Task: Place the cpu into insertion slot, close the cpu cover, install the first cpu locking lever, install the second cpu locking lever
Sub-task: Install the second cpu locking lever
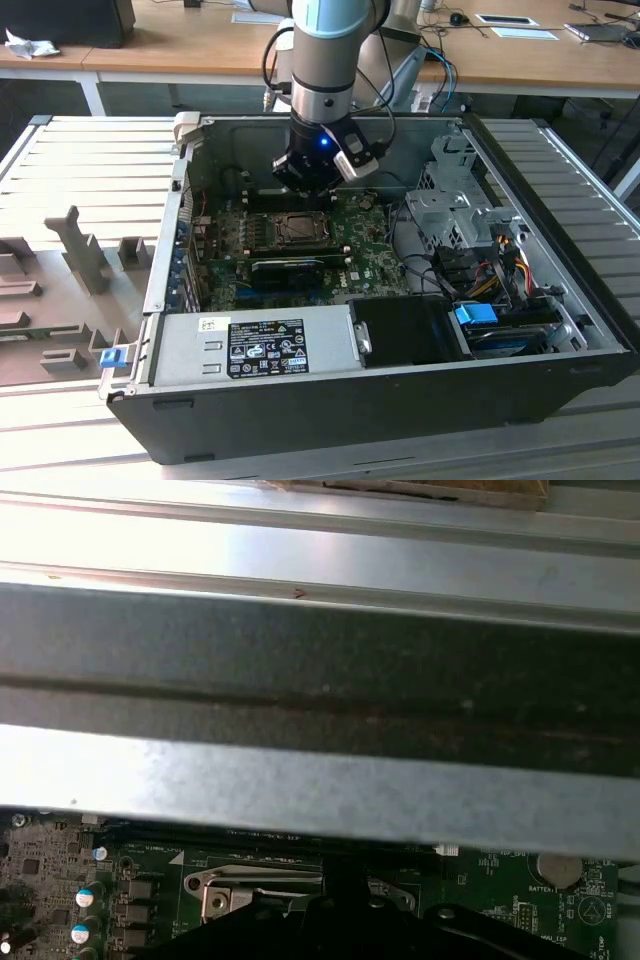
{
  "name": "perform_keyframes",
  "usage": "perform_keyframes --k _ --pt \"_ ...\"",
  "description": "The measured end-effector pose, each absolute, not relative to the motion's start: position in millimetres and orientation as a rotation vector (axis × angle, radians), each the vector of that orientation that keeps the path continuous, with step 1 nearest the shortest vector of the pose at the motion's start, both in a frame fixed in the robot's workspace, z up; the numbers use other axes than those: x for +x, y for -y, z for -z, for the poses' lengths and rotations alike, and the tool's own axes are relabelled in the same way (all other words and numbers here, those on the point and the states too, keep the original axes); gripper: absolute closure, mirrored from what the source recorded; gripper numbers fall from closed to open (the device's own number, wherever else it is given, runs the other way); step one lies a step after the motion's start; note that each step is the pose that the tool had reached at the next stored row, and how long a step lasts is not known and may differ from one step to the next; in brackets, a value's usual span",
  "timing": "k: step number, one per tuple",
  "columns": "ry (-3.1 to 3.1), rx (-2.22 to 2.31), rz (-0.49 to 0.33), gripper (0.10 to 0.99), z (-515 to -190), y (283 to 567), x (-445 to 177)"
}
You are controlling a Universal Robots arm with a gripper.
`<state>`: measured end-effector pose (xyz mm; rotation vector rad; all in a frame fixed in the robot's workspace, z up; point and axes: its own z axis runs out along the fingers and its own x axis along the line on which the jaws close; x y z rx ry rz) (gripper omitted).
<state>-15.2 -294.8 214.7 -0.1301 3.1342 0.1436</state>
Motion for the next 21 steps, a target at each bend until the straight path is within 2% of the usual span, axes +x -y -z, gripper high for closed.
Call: perform_keyframes --k 21 --pt "-3.134 -0.130 -0.144 0.980 -225 311 -15"
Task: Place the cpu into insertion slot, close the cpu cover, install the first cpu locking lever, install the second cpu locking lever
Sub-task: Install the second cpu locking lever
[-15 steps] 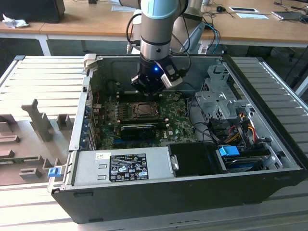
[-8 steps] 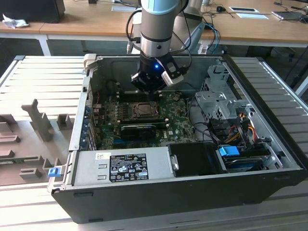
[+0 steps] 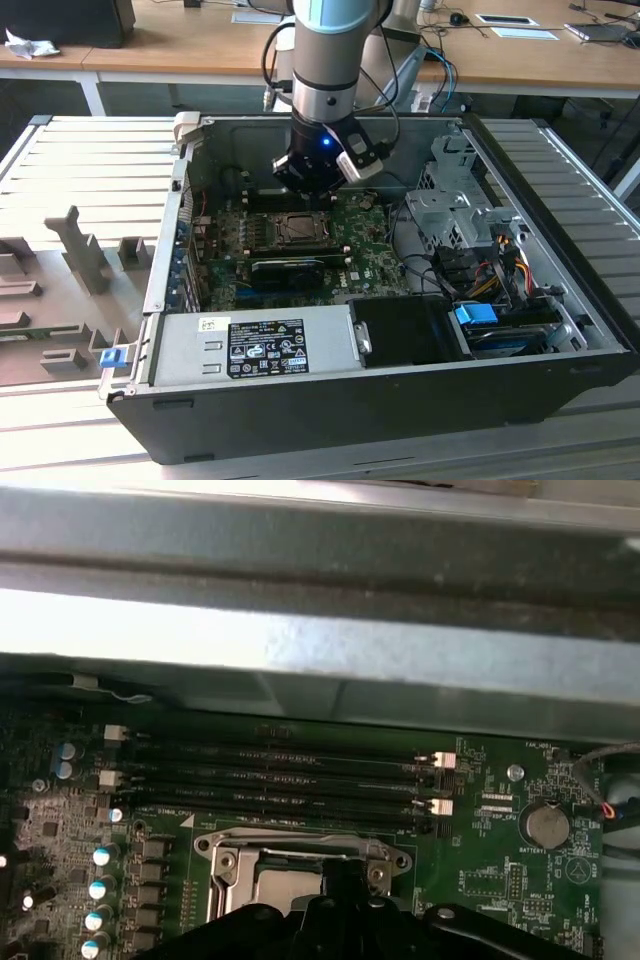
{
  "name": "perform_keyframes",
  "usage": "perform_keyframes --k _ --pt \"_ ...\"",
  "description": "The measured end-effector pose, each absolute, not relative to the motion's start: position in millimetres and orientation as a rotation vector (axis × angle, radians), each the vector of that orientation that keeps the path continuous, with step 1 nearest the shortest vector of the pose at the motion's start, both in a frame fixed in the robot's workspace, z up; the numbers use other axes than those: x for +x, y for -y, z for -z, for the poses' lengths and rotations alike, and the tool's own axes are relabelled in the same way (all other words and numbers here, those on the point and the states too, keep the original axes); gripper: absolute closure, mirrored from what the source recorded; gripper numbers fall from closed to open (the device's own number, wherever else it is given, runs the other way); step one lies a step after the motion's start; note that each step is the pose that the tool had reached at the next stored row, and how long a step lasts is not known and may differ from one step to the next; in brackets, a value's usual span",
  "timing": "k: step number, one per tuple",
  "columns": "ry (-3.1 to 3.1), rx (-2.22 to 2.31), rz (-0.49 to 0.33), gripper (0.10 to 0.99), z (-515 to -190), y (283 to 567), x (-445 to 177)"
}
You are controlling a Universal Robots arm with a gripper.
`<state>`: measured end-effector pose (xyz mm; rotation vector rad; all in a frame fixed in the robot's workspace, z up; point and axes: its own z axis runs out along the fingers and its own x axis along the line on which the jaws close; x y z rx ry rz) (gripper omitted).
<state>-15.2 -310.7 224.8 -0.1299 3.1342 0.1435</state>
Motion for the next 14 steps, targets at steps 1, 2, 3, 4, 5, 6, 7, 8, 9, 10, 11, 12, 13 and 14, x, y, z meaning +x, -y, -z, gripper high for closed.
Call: perform_keyframes --k 1,2,3,4,5,6,7,8,9,10,11,12,13,14 --pt "-3.134 -0.130 -0.143 0.980 -224.8 311.2 -15.2" --pt "-3.134 -0.130 -0.143 0.980 -224.8 311.7 -15.2" --pt "-3.134 -0.130 -0.143 0.980 -224.8 312.7 -15.2" --pt "-3.134 -0.130 -0.143 0.980 -224.8 313.4 -15.2" --pt "-3.134 -0.130 -0.144 0.980 -224.8 313.9 -15.2" --pt "-3.134 -0.130 -0.143 0.980 -224.8 314.4 -15.2" --pt "-3.134 -0.130 -0.144 0.980 -224.8 314.8 -15.2" --pt "-3.134 -0.130 -0.143 0.980 -224.8 315.4 -15.2" --pt "-3.134 -0.130 -0.143 0.980 -224.8 316.0 -15.2" --pt "-3.134 -0.130 -0.143 0.980 -224.8 316.6 -15.2" --pt "-3.134 -0.130 -0.143 0.980 -224.8 317.1 -15.2" --pt "-3.134 -0.130 -0.144 0.980 -224.8 317.5 -15.2" --pt "-3.134 -0.130 -0.144 0.980 -224.8 318.3 -15.2" --pt "-3.134 -0.130 -0.143 0.980 -224.8 319.0 -15.2"
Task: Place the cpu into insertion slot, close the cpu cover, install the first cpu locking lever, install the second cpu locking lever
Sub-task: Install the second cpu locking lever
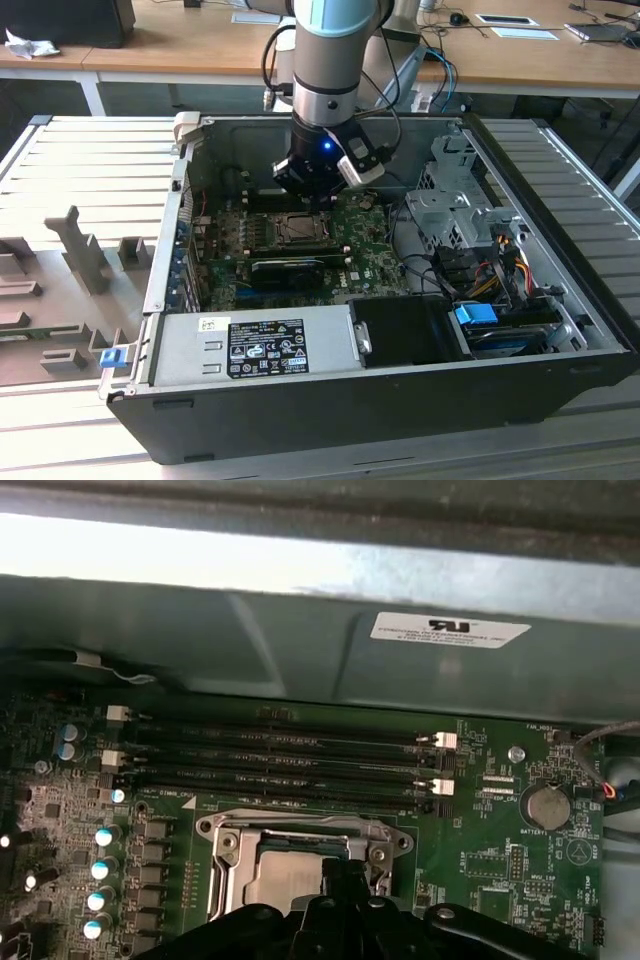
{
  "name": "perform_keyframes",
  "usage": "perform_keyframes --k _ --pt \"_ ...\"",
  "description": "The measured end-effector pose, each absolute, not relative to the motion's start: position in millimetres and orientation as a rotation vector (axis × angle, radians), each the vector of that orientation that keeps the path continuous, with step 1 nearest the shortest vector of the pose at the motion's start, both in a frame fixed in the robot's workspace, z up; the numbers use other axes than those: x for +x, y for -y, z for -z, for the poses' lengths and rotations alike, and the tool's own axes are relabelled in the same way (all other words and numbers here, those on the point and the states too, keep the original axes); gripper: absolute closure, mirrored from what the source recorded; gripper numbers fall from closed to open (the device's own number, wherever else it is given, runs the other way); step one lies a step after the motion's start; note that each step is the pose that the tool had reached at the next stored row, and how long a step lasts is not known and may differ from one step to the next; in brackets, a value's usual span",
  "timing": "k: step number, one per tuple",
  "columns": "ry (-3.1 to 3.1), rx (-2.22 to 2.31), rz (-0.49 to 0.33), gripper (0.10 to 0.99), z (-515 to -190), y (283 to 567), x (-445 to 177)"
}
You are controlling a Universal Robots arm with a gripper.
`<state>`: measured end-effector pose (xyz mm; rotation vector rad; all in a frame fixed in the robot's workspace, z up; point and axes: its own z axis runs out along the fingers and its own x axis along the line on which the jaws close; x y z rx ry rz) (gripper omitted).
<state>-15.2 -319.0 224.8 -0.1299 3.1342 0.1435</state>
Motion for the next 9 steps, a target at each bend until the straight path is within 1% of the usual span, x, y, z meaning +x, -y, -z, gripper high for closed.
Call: perform_keyframes --k 7,9 --pt "-3.134 -0.130 -0.143 0.980 -225.1 322.0 -15.2" --pt "-3.134 -0.130 -0.143 0.980 -230.9 322.1 -15.2"
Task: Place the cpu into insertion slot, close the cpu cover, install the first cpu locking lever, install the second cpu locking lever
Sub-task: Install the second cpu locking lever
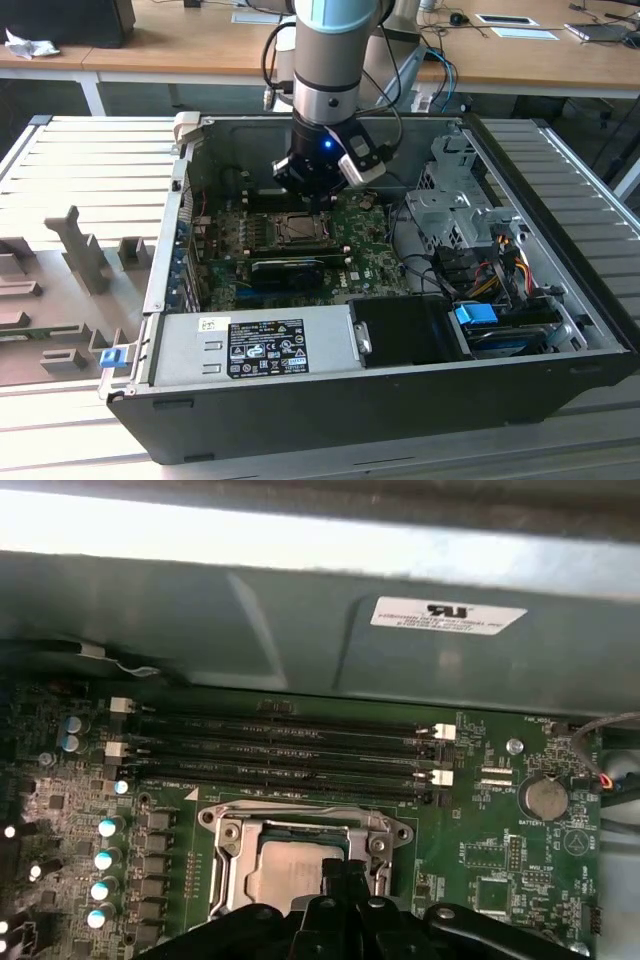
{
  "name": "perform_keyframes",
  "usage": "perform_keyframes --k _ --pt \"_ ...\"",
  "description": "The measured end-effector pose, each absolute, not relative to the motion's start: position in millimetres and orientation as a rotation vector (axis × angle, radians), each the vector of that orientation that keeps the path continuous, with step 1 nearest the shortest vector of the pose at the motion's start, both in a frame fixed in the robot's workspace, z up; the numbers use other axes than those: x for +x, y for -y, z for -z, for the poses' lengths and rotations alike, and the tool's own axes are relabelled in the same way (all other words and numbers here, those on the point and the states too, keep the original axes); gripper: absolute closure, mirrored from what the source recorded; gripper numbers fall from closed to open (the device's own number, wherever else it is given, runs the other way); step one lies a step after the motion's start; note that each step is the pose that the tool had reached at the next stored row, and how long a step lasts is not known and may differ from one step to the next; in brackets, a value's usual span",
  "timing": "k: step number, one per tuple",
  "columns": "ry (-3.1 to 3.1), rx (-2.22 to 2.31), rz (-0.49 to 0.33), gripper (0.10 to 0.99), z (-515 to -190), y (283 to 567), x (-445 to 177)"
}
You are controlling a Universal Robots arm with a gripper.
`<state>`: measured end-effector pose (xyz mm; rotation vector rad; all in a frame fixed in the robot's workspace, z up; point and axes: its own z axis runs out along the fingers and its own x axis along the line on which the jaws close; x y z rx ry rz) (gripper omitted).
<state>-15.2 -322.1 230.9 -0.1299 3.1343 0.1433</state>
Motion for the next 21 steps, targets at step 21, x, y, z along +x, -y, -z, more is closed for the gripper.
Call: perform_keyframes --k 21 --pt "-3.136 -0.130 -0.144 0.980 -255 343 -15"
